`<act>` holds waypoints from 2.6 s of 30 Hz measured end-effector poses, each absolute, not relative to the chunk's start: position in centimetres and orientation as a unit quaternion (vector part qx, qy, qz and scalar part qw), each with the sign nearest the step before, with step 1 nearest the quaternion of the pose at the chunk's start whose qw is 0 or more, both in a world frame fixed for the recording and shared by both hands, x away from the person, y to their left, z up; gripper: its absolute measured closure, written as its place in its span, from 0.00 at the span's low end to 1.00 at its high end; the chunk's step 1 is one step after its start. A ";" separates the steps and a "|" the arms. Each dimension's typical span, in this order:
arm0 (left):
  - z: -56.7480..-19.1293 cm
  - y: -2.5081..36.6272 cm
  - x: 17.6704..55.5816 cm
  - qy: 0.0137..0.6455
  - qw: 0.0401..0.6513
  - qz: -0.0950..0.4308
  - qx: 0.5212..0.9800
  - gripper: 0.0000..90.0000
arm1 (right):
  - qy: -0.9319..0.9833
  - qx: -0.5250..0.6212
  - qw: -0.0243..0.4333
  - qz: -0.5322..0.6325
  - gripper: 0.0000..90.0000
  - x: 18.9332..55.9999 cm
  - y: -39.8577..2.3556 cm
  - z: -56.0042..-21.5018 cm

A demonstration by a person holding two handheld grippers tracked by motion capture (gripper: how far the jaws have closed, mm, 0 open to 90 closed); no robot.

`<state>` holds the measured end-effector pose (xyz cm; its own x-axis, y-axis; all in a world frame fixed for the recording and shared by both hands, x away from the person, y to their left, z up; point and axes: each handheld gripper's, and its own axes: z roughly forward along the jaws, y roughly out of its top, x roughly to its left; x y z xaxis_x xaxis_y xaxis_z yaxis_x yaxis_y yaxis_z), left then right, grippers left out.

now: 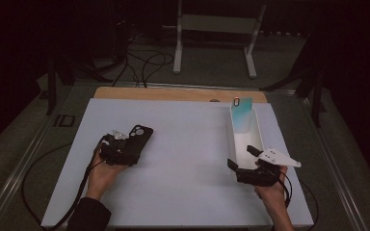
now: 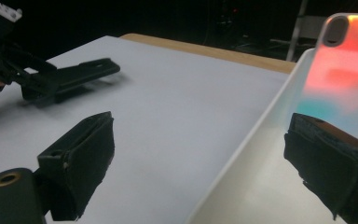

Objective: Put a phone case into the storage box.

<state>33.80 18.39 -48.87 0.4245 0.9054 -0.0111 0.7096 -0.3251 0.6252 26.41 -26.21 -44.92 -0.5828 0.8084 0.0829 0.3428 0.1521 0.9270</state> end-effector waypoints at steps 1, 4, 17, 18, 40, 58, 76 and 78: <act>-48.7 18.3 33.7 0.505 0.284 0.174 0.796 0.17 | 0.728 0.395 0.225 0.513 0.10 26.5 -26.1 -44.9; -48.1 18.0 33.5 0.498 0.302 0.166 0.796 0.17 | 0.731 0.395 0.225 0.509 0.10 26.7 -25.9 -44.7; -44.0 14.6 31.7 0.431 0.357 0.193 0.806 0.17 | 0.736 0.393 0.203 0.512 0.10 27.6 -25.4 -43.0; -43.7 14.2 31.5 0.427 0.362 0.195 0.805 0.17 | 0.737 0.393 0.202 0.512 0.10 27.6 -25.3 -42.9; -41.4 10.3 29.9 0.337 0.395 0.217 0.827 0.17 | 0.756 0.380 0.159 0.509 0.10 29.8 -22.9 -41.0; -40.3 6.5 28.6 0.271 0.424 0.216 0.837 0.17 | 0.762 0.363 0.110 0.526 0.16 31.2 -19.7 -40.1; -41.5 4.3 28.3 0.260 0.422 0.197 0.846 0.17 | 0.765 0.349 0.035 0.540 0.68 31.5 -17.9 -40.0; -41.6 4.3 28.3 0.259 0.422 0.190 0.848 0.17 | 0.767 0.339 0.033 0.543 0.80 31.2 -17.6 -39.9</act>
